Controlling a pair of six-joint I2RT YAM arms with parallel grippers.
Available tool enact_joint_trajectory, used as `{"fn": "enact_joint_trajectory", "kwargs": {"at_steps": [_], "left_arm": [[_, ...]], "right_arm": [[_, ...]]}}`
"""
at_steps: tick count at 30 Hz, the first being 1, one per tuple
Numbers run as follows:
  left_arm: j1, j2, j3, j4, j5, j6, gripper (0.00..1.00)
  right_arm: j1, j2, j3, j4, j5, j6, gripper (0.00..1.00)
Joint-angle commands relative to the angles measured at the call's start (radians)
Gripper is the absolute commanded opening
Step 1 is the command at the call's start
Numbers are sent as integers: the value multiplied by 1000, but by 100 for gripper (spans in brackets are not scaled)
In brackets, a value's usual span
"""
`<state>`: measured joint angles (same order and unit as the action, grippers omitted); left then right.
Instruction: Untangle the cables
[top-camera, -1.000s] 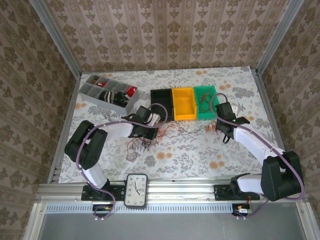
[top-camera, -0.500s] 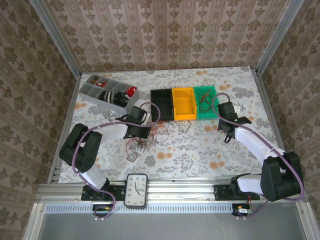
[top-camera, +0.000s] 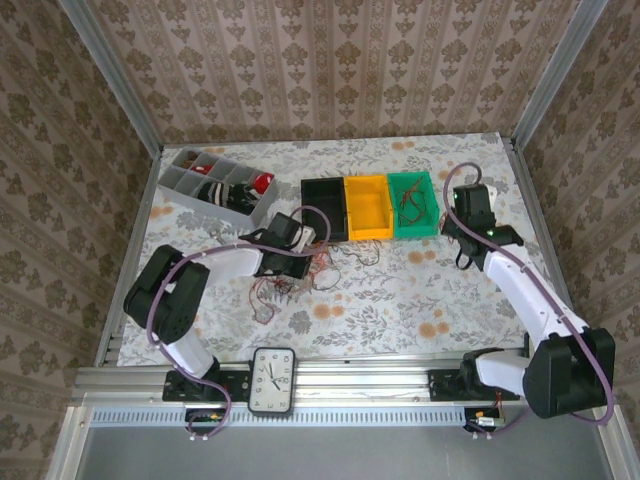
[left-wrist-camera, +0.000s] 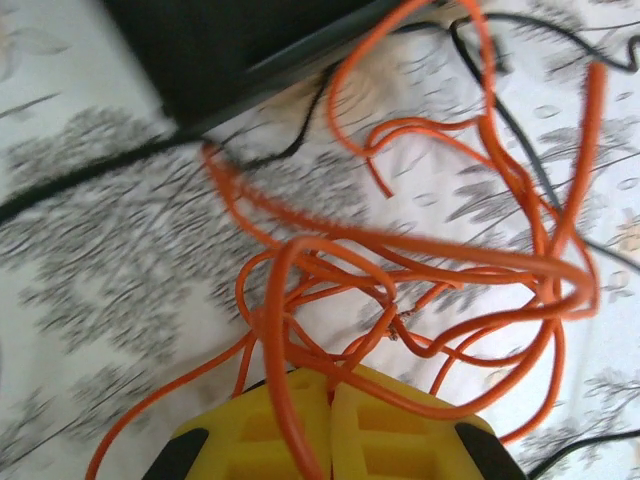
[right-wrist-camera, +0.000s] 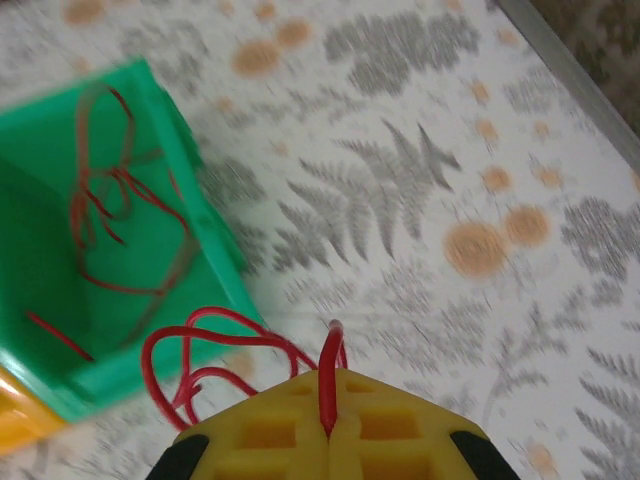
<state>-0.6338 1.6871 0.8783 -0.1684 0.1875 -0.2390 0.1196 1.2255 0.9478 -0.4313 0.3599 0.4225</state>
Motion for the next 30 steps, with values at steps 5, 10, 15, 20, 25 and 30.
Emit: {"fn": "enact_joint_trajectory", "kwargs": {"at_steps": [5,10,15,20,25,30], "left_arm": [[-27,36,46,45,53,-4,0],[-29,42,59,51,71,-4,0],[-35,49,75,48,94,14,0],[-55,73,115,17,101,56,0],[-107,117,198,-23,132,126,0],[-170,144,318,-93,176,196,21]], "right_arm": [[2,301,260,64,-93,-10,2],[8,503,440,-34,-139,6,5],[24,558,480,-32,-208,-19,40],[29,430,380,32,-158,-5,47],[33,299,257,52,-151,-6,47],[54,186,100,91,-164,17,46]]}}
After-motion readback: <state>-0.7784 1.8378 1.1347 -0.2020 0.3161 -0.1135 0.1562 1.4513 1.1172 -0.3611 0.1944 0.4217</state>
